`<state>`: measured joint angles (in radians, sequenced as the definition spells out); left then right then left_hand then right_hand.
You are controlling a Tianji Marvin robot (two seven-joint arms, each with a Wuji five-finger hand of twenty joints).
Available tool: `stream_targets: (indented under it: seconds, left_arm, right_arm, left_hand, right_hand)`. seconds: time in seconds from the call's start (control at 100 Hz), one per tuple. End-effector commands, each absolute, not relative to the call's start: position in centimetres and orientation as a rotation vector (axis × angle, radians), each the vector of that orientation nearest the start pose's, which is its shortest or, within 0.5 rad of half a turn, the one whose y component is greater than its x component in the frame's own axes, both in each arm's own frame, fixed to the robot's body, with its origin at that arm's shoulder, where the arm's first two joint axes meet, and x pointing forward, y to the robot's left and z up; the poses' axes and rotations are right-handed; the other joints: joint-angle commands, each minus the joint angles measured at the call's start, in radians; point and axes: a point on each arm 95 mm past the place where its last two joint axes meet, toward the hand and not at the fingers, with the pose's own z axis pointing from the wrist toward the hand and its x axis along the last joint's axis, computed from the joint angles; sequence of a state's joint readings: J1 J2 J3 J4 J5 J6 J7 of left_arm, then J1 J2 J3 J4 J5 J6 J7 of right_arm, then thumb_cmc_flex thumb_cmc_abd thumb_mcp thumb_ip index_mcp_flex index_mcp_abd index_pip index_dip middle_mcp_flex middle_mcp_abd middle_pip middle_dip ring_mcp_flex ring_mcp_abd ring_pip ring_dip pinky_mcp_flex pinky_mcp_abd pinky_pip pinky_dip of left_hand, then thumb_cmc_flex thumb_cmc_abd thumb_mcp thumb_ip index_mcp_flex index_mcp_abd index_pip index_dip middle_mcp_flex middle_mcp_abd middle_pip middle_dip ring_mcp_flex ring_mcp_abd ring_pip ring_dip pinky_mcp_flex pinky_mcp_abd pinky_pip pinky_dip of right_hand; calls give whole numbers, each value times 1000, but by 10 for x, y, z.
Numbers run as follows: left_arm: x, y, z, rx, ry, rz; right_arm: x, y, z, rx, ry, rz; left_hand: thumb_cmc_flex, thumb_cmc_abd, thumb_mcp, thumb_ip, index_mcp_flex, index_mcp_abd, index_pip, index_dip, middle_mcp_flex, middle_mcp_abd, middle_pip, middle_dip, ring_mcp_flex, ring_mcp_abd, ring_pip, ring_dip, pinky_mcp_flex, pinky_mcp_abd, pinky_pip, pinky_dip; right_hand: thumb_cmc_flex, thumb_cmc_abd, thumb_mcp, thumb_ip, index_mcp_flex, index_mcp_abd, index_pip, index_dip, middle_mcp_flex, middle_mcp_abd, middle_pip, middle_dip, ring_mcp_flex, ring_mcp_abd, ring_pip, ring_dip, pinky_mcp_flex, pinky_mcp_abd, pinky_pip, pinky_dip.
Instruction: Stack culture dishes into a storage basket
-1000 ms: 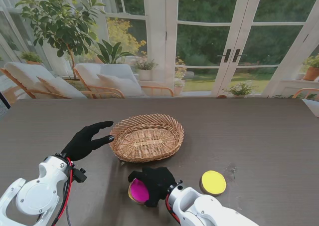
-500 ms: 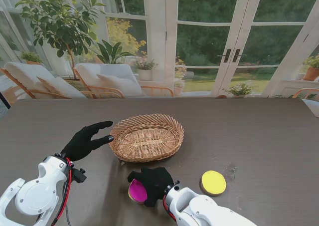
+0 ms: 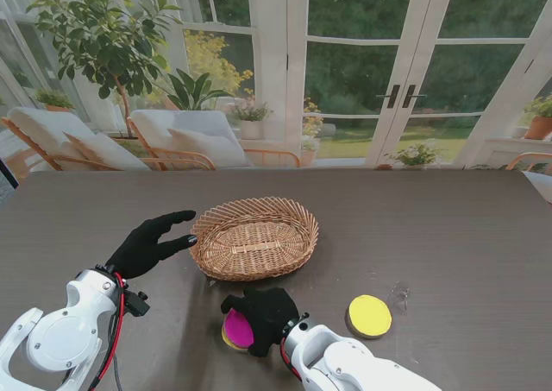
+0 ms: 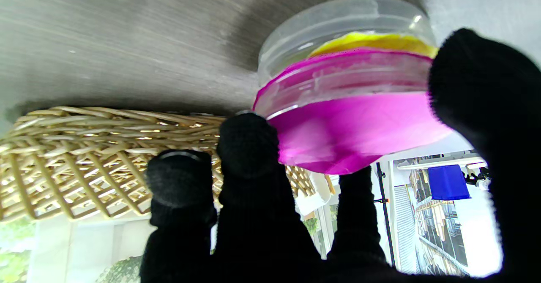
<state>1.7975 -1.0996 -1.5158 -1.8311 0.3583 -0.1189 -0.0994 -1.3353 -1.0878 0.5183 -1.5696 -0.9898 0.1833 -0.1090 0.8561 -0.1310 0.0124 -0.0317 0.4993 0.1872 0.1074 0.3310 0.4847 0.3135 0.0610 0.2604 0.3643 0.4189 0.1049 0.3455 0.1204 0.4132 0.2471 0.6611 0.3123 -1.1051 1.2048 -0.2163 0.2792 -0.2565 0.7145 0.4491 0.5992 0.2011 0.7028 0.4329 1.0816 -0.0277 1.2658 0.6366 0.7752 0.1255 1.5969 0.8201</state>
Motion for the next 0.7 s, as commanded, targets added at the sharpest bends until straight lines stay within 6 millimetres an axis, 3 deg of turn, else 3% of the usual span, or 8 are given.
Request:
stream_targets:
  seconds: [0.0, 0.69]
  left_arm:
    - [360, 54, -276, -1717, 1093, -1945]
    - [360, 54, -277, -1725, 1094, -1942]
  right_arm:
    - [321, 180, -374, 925, 1909, 1607]
    - [319, 183, -374, 915, 1928, 1567]
  left_hand:
    - [32, 57, -22, 27, 3, 0, -14, -6, -12, 8, -14, -8, -2, 10, -12, 7, -7, 10, -29, 11]
    - [32, 59, -22, 27, 2, 1, -14, -5, -13, 13, -13, -8, -3, 12, -13, 7, -7, 9, -29, 11]
  right_hand:
    - [1, 64, 72, 53, 47, -20, 78, 4, -31, -51, 32, 20, -11, 4, 4, -6, 11, -15, 43, -23]
    - [-38, 98, 28, 47, 0, -20, 45, -3, -145, -63, 31, 22, -111, 37, -57, -13, -75, -43, 23, -13]
